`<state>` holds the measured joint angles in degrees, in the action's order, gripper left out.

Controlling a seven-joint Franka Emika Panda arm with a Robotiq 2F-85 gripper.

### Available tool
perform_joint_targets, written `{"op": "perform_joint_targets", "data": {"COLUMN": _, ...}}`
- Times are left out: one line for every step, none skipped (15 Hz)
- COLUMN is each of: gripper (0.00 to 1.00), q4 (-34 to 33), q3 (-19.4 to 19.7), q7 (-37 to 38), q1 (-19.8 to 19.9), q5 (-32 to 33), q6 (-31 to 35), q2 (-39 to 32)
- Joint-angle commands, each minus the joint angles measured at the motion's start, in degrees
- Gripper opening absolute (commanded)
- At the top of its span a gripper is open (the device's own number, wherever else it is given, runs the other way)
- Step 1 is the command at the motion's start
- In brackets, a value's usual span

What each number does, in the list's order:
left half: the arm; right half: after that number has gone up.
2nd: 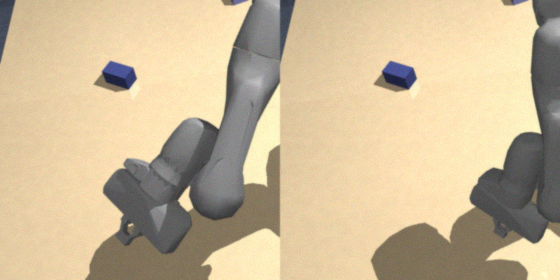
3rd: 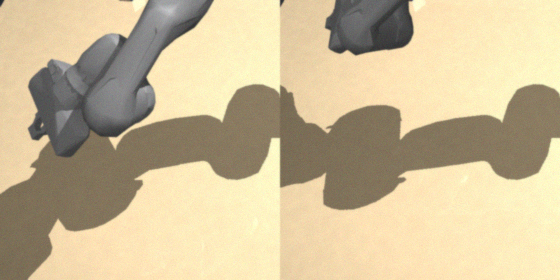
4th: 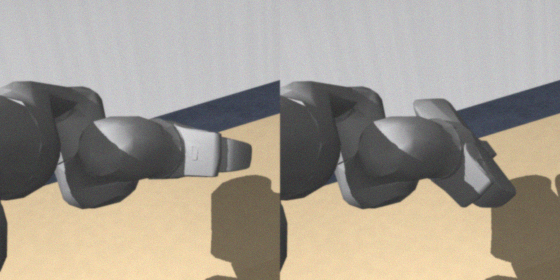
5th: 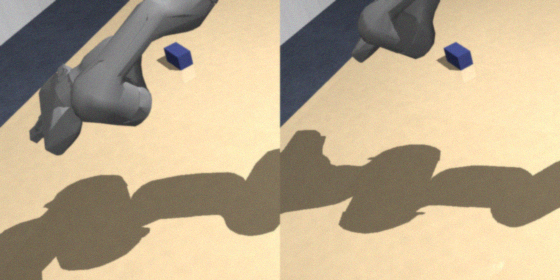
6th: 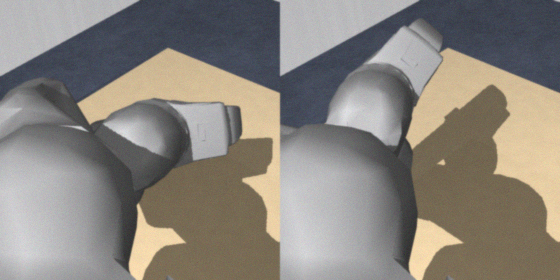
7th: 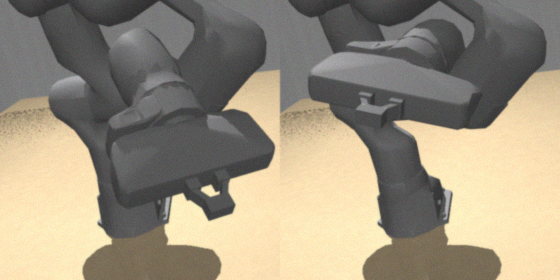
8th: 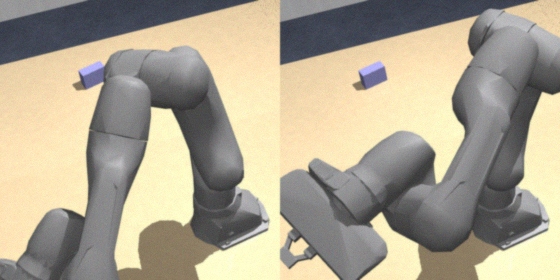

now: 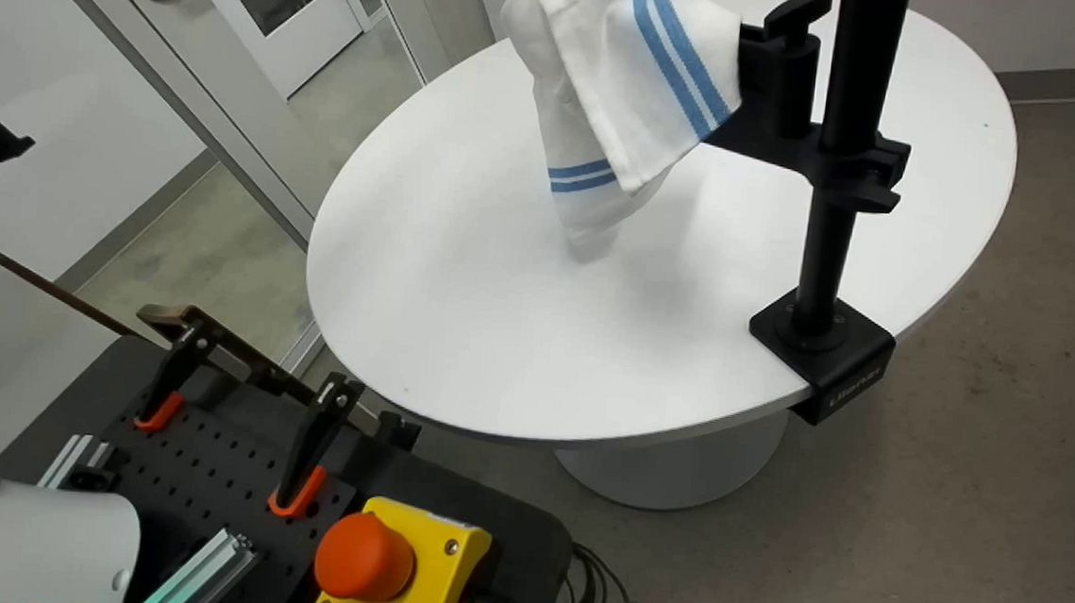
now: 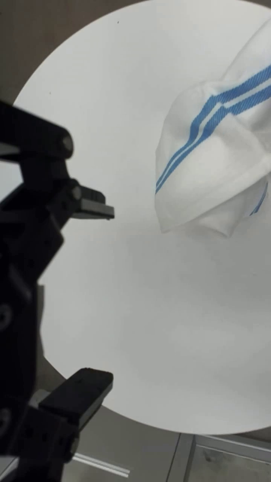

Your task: Take the cloth and hang it on the object

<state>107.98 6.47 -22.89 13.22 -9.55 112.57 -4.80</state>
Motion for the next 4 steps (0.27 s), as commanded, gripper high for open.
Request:
{"op": "perform_joint_targets", "data": {"gripper": 1.0, "q4": 1.07, "q3": 0.72, "q7": -0.53, "q1": -1.44, "q5": -0.05, "q6": -0.17, "q2": 1.31}}
{"op": "perform_joint_targets", "data": {"gripper": 1.0, "q4": 2.1, "q3": 0.65, "q7": -0.76, "q1": -1.89, "q5": -0.03, "q6": -0.14, "q2": 2.42}}
{"op": "perform_joint_targets", "data": {"gripper": 1.0, "q4": 2.81, "q3": 0.62, "q7": -0.85, "q1": -2.14, "q5": -0.02, "q6": -0.11, "q2": 3.19}}
{"op": "perform_joint_targets", "data": {"gripper": 1.0, "q4": 3.18, "q3": 0.65, "q7": -0.95, "q1": -2.19, "q5": -0.01, "q6": -0.09, "q2": 3.54}}
